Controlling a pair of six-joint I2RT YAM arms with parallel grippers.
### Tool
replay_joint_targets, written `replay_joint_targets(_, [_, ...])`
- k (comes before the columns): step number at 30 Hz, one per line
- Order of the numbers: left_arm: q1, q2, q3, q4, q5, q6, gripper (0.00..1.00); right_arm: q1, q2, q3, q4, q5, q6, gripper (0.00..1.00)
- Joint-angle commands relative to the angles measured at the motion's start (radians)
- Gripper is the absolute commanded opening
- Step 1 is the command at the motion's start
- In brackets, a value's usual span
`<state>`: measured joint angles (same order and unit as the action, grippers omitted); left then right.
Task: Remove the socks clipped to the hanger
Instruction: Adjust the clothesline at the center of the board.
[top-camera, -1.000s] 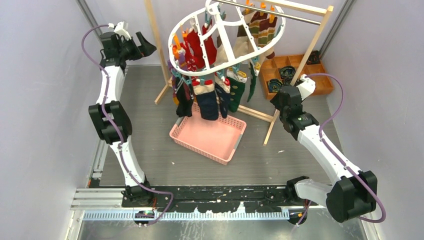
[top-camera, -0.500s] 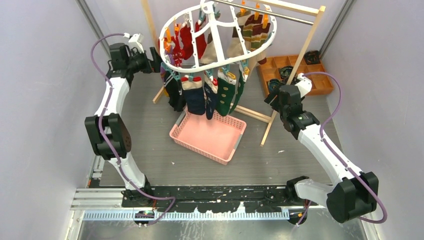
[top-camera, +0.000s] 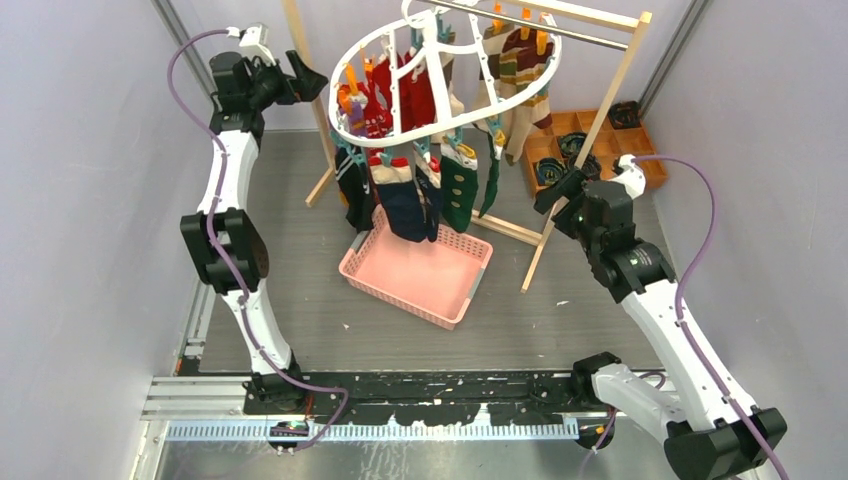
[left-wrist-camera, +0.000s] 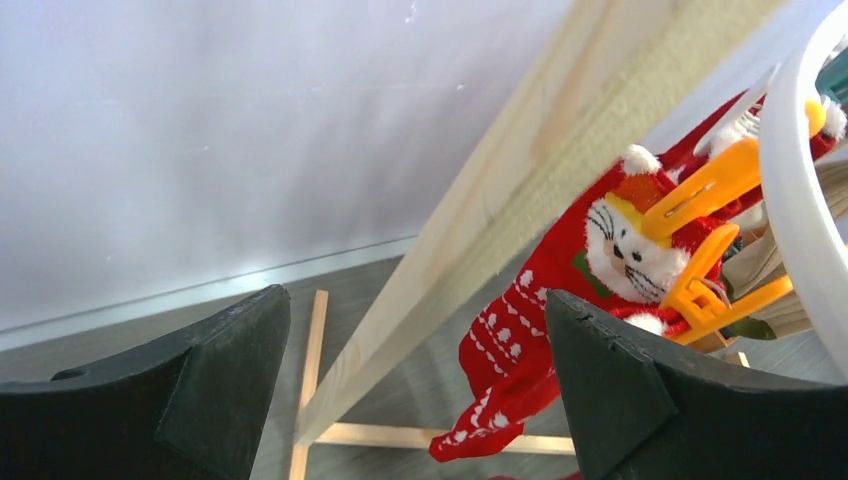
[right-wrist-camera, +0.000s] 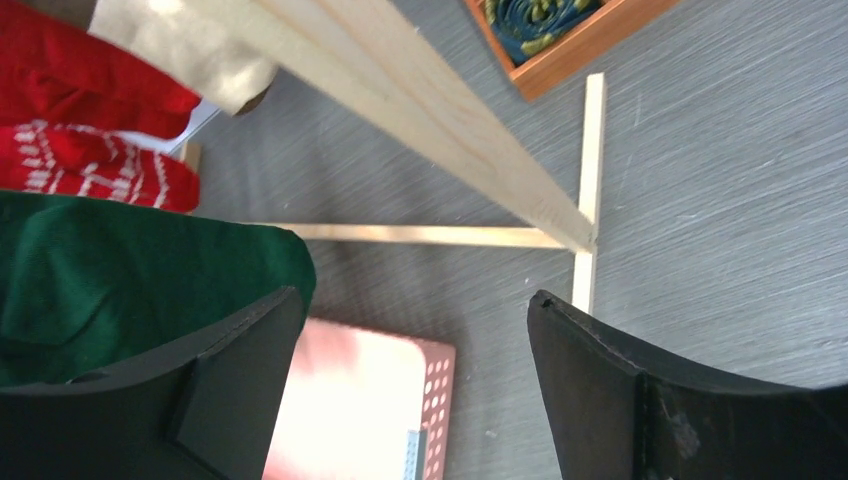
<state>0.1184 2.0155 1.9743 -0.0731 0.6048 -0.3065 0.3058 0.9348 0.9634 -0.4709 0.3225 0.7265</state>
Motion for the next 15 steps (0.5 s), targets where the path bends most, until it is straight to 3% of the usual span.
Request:
replay_joint_targets(1, [-0.022,0.047,0.098,0.049,-0.004,-0.026,0.99,0.003,-0.020,0.059,-0.130,-0.164,0.056,0.89])
replay_joint_targets(3, [-0.029,0.059,0.118,0.046,-0.023,-0.008,0.90,0.004,-0.035,0.068,-0.149,-0.234,0.064,0.87])
replay_joint_targets(8, [-0.040,0.029,0.062,0.114,-0.078,0.055,0.49,0.004,-0.054,0.088,-0.139,-0.445,0.106,0.84])
replay_joint_targets(10, [-0.040,-0.017,0.026,0.119,-0.090,0.093,0.38,0.005,-0.041,0.101,-0.141,-0.492,0.115,0.84])
replay_joint_targets(15, [-0.040,-0.176,-0.155,0.179,-0.131,0.167,0.30,0.005,-0.022,0.112,-0.152,-0.523,0.094,0.86])
